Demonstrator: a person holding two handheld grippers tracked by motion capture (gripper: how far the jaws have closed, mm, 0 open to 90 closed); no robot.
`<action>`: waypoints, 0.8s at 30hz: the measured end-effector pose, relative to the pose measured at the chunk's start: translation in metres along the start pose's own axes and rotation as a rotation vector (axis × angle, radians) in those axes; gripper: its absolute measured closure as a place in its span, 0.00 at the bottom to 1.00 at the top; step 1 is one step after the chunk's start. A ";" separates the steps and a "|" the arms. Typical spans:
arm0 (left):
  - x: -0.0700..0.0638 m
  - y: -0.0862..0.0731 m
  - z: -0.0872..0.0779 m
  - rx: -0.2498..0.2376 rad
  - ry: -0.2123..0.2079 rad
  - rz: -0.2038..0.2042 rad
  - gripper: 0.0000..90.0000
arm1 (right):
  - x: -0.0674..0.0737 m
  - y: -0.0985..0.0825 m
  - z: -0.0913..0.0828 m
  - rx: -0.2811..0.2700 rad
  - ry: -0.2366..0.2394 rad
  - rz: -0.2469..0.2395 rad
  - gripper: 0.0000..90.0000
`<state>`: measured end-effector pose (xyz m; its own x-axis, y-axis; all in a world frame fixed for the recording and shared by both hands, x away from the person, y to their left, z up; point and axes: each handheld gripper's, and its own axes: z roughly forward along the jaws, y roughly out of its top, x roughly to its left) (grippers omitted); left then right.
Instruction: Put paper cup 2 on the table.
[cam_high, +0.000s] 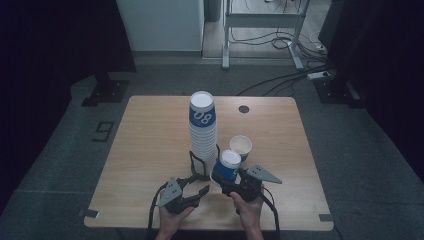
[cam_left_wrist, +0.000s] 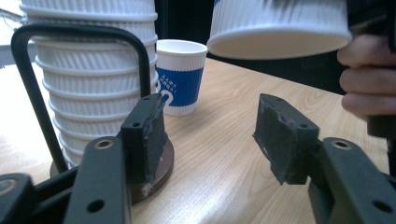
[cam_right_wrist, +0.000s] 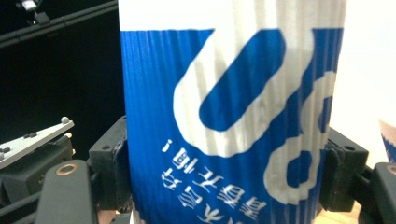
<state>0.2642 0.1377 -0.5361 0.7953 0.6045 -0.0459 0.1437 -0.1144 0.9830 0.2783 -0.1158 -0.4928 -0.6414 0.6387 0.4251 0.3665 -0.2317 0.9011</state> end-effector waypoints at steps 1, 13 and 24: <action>0.000 0.000 0.000 0.001 -0.005 -0.001 0.50 | 0.000 -0.002 0.000 -0.003 -0.001 0.010 0.25; -0.007 -0.002 0.003 -0.059 -0.014 0.037 0.62 | 0.000 -0.020 0.003 0.007 0.052 0.138 0.25; -0.011 -0.002 0.007 -0.088 0.007 0.050 0.67 | 0.000 -0.024 0.004 0.000 0.112 0.220 0.25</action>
<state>0.2593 0.1257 -0.5387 0.7961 0.6051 0.0040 0.0515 -0.0744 0.9959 0.2719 -0.1071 -0.5149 -0.6172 0.4875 0.6176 0.5053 -0.3561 0.7860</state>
